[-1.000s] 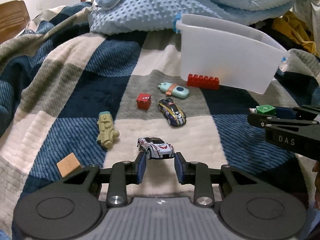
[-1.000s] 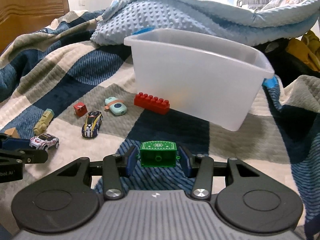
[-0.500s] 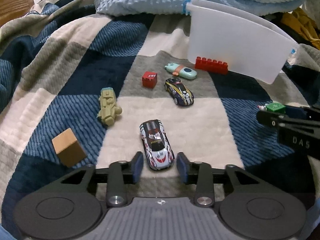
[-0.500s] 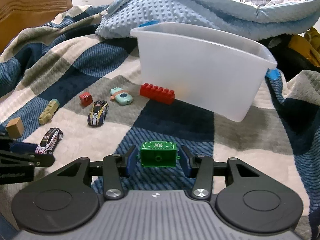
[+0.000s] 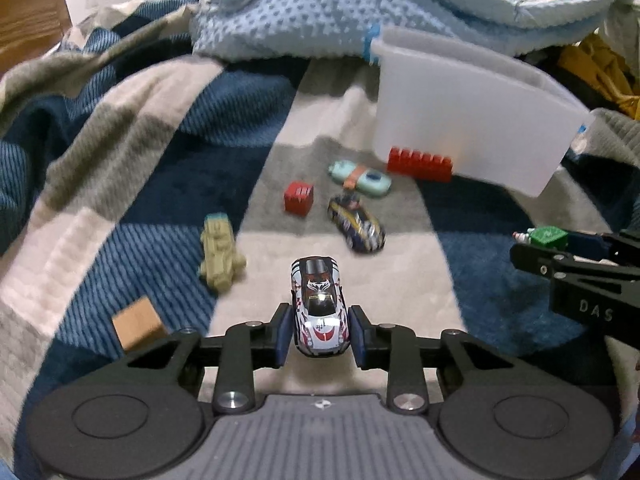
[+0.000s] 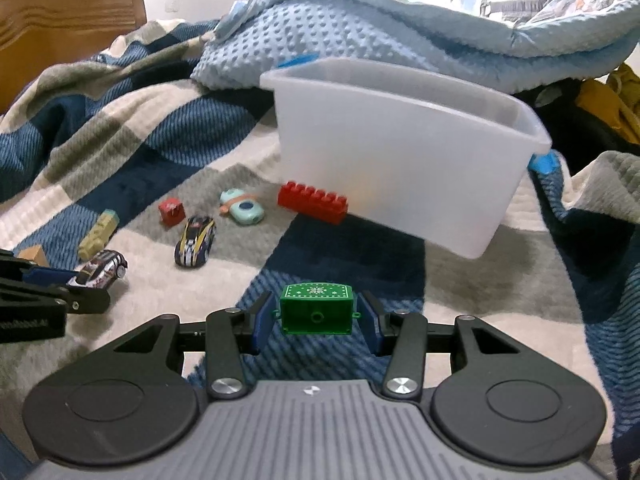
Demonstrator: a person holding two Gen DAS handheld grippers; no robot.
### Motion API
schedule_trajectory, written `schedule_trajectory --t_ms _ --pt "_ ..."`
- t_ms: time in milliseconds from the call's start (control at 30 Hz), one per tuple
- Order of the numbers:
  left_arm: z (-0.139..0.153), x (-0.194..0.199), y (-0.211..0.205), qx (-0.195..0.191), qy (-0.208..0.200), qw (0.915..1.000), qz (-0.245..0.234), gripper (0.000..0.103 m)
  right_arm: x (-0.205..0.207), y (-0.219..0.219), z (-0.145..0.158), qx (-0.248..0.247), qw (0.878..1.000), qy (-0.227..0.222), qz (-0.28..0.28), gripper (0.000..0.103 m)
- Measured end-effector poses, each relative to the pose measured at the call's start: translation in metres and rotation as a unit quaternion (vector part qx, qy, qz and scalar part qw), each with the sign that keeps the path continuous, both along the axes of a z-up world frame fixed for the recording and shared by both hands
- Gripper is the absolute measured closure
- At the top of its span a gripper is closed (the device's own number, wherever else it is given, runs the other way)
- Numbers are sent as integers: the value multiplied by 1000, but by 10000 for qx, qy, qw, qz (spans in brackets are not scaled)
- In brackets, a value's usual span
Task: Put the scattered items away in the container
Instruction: 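Lower the white car and green block into the white bin and release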
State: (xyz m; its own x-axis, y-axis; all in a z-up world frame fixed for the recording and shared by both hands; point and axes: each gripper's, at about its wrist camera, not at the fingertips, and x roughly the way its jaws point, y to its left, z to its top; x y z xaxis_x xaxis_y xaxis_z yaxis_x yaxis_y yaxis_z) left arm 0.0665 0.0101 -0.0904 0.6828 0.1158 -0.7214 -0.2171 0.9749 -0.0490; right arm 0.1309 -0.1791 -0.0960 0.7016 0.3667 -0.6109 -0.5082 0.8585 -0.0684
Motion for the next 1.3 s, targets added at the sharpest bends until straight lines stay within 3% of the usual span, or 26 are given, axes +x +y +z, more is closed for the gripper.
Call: schedule_trajectory --t_ms 500,900,1100,1300 --pt "69 21 -29 410 -648 9957 -519 69 9 -17 59 310 9971 -687 -137 54" --pt "131 93 -58 515 -1163 9855 -1125 69 55 -33 109 645 9900 -1154 -483 54" --pt "142 135 -72 541 -1266 9817 -1316 69 82 -39 119 650 9879 -1282 -582 54" --pt "130 173 -75 490 -1179 9834 -1287 69 109 -43 113 572 9890 -1198 -655 54"
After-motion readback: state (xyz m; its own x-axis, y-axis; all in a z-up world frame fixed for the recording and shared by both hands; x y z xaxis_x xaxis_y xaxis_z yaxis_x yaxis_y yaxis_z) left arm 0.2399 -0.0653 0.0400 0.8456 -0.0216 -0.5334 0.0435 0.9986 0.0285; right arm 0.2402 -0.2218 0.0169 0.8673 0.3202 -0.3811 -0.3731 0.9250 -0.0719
